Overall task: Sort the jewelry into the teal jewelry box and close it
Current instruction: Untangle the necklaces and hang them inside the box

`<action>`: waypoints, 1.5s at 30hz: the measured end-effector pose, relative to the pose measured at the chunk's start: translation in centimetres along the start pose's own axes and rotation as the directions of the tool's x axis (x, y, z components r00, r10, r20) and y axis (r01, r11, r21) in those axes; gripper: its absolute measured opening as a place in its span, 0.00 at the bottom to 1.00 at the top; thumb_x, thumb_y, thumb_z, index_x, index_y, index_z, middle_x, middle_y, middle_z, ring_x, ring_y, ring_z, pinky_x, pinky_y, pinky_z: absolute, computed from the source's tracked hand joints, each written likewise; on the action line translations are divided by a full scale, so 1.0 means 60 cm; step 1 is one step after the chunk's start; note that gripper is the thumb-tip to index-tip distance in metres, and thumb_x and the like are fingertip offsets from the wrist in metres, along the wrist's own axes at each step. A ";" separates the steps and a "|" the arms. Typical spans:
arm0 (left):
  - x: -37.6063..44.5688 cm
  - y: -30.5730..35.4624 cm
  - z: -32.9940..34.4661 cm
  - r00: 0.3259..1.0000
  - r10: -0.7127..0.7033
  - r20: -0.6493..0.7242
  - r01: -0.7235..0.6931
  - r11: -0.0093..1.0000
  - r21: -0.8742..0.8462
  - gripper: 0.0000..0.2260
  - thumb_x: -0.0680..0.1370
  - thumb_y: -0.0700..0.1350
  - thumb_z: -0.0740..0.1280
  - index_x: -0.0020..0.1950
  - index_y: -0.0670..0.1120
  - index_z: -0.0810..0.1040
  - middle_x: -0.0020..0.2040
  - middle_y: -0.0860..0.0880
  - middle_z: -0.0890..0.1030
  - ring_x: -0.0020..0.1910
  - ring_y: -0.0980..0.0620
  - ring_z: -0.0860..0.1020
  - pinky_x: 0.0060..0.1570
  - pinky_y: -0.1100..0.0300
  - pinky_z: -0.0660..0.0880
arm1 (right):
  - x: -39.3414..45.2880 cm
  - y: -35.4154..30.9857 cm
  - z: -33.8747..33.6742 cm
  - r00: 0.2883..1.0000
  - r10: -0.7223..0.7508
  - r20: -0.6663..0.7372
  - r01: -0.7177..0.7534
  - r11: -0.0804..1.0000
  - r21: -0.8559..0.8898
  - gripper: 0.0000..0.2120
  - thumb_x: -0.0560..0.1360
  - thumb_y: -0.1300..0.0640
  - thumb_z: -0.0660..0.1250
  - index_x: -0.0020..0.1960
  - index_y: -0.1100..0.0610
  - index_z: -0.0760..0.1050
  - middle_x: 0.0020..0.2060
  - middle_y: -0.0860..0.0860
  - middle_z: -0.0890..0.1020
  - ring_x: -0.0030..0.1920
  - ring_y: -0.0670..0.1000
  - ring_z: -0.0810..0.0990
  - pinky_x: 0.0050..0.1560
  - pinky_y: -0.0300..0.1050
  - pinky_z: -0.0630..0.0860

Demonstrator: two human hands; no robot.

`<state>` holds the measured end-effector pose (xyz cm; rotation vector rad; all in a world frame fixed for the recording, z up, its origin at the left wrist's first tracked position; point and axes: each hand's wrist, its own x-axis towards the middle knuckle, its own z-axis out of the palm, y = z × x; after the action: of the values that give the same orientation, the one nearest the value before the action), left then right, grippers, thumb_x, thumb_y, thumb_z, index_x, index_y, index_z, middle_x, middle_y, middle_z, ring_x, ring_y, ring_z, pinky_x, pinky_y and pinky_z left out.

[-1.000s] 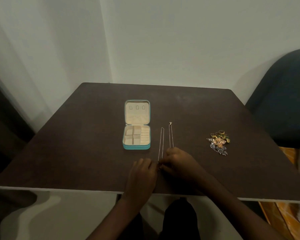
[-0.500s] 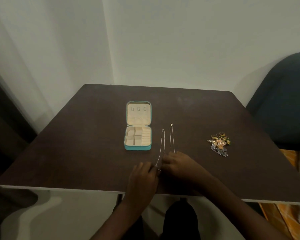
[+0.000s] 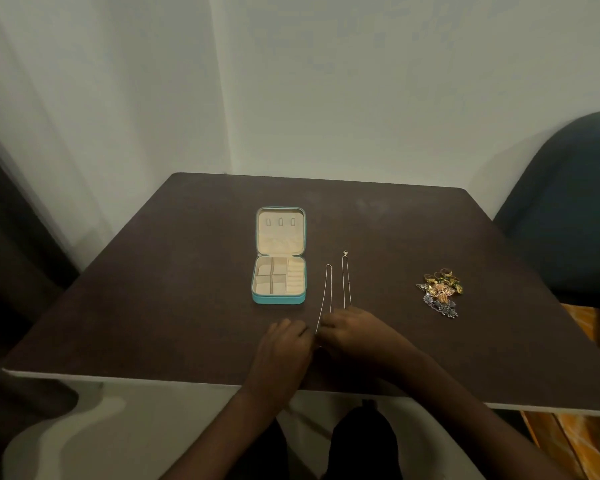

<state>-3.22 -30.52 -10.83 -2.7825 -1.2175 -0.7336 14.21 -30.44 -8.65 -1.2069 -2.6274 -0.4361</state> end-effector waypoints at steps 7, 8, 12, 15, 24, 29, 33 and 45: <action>0.011 -0.005 -0.005 0.997 0.063 0.043 -0.063 0.998 -0.007 0.03 0.64 0.46 0.68 0.36 0.49 0.76 0.33 0.52 0.77 0.30 0.55 0.74 0.29 0.65 0.67 | 0.004 -0.004 0.000 0.999 -0.040 0.018 0.040 0.999 0.001 0.14 0.57 0.53 0.80 0.32 0.53 0.76 0.28 0.48 0.77 0.26 0.49 0.76 0.26 0.34 0.68; 0.011 -0.005 -0.003 0.997 0.067 0.044 -0.067 0.998 -0.011 0.04 0.63 0.45 0.68 0.36 0.48 0.76 0.33 0.51 0.76 0.30 0.55 0.74 0.30 0.65 0.66 | 0.006 -0.005 0.000 0.999 -0.042 0.021 0.042 0.999 -0.003 0.14 0.55 0.53 0.80 0.31 0.53 0.75 0.28 0.48 0.76 0.25 0.49 0.75 0.26 0.34 0.68; 0.012 -0.002 -0.002 0.999 0.046 0.030 -0.046 0.998 0.031 0.05 0.67 0.47 0.61 0.34 0.49 0.75 0.32 0.52 0.75 0.29 0.56 0.73 0.29 0.65 0.64 | 0.010 -0.005 -0.003 0.999 -0.035 0.027 0.035 0.999 -0.027 0.15 0.53 0.51 0.81 0.31 0.52 0.76 0.27 0.48 0.77 0.25 0.49 0.76 0.26 0.34 0.68; 0.008 0.003 0.000 0.999 0.017 0.033 -0.019 0.998 0.063 0.05 0.67 0.47 0.68 0.33 0.50 0.73 0.30 0.53 0.74 0.27 0.57 0.71 0.30 0.67 0.60 | 0.007 -0.006 -0.002 0.999 -0.031 0.030 0.031 0.999 0.012 0.16 0.53 0.52 0.81 0.33 0.54 0.77 0.28 0.49 0.78 0.26 0.49 0.77 0.26 0.35 0.70; -0.004 0.004 0.001 0.971 -0.189 0.145 0.200 0.978 -0.065 0.10 0.78 0.46 0.57 0.47 0.45 0.76 0.43 0.48 0.77 0.41 0.50 0.76 0.43 0.58 0.70 | 0.001 -0.023 -0.002 0.991 0.125 0.039 -0.130 0.972 0.194 0.10 0.64 0.55 0.75 0.34 0.56 0.74 0.30 0.51 0.76 0.28 0.51 0.75 0.28 0.37 0.63; -0.002 -0.005 -0.013 0.929 -0.322 0.183 0.369 0.847 -0.384 0.05 0.79 0.44 0.60 0.45 0.46 0.73 0.44 0.49 0.75 0.44 0.52 0.73 0.48 0.57 0.71 | -0.007 -0.039 -0.001 0.958 0.263 0.112 -0.286 0.902 0.323 0.13 0.71 0.47 0.60 0.41 0.56 0.75 0.38 0.53 0.77 0.37 0.53 0.75 0.35 0.44 0.70; 0.007 -0.005 -0.029 0.884 -0.390 0.259 0.468 0.727 -0.502 0.05 0.77 0.42 0.62 0.43 0.45 0.75 0.41 0.50 0.75 0.41 0.56 0.73 0.39 0.67 0.68 | -0.004 -0.047 -0.001 0.947 0.306 0.102 -0.321 0.869 0.376 0.16 0.73 0.46 0.56 0.44 0.55 0.77 0.40 0.52 0.78 0.40 0.52 0.75 0.38 0.43 0.71; 0.031 0.015 -0.093 0.765 -0.464 0.447 0.591 0.227 -0.774 0.11 0.79 0.43 0.60 0.37 0.44 0.75 0.34 0.46 0.74 0.35 0.52 0.72 0.39 0.58 0.70 | 0.010 -0.066 -0.025 0.855 0.510 -0.093 -0.342 0.689 0.639 0.08 0.71 0.53 0.66 0.48 0.54 0.77 0.43 0.43 0.76 0.44 0.37 0.69 0.46 0.26 0.64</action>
<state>-3.82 -30.95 -4.96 -3.0490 -2.5277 -1.7572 10.87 -33.00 -7.78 -1.3480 -1.9102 0.3041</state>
